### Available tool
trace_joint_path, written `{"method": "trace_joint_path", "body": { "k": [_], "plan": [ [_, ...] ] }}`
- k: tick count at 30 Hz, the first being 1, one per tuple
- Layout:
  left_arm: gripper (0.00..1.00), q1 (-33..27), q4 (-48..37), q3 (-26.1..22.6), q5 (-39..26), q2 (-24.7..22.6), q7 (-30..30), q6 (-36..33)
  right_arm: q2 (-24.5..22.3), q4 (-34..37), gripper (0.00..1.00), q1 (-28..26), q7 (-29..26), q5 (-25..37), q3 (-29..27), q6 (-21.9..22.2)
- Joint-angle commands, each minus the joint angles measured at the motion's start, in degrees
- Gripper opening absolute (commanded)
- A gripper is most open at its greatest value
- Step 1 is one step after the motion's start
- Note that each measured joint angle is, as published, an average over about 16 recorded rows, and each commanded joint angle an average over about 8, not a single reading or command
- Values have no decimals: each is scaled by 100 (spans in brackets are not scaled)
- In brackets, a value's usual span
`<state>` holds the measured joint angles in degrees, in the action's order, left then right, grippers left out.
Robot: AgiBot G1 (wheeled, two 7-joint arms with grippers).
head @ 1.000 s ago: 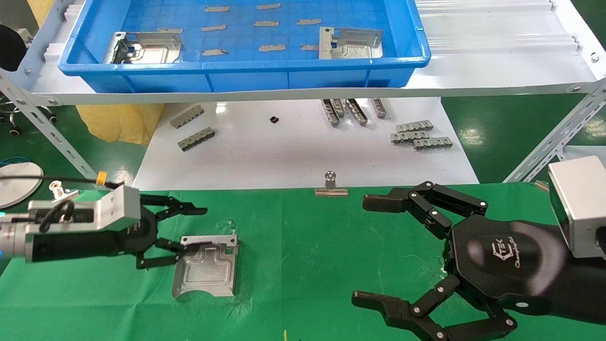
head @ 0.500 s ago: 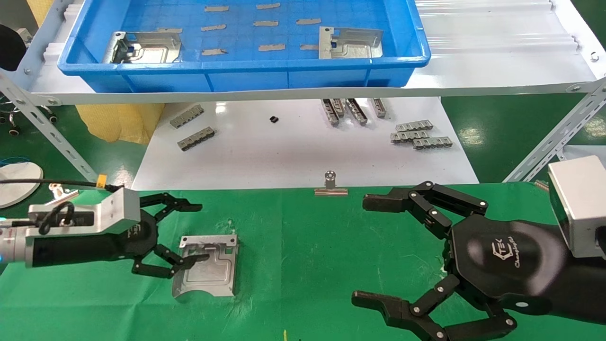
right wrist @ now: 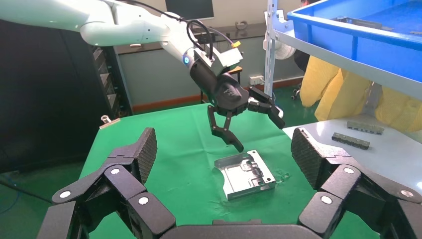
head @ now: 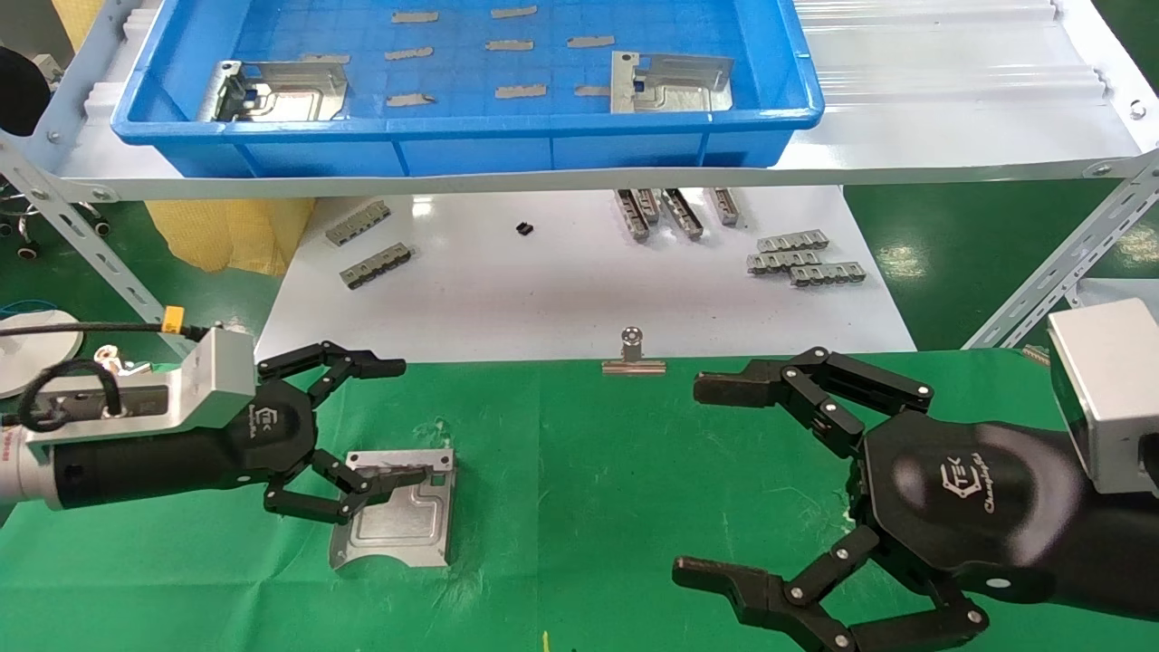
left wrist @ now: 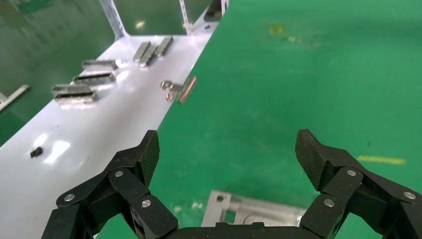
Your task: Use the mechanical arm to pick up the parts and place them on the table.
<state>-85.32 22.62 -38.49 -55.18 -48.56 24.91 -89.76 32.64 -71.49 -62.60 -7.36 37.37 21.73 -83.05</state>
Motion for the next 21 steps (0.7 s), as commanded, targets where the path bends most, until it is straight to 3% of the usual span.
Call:
{"method": "trace_joint_path", "body": {
  "k": [1, 21],
  "plan": [
    [100, 115, 246, 109, 64, 65, -172, 20, 0, 0, 100, 0, 0, 0, 0, 0],
    [100, 1263, 2708, 1195, 708, 720, -1895, 216, 0, 0, 100, 0, 0, 0, 0, 0]
  ]
}}
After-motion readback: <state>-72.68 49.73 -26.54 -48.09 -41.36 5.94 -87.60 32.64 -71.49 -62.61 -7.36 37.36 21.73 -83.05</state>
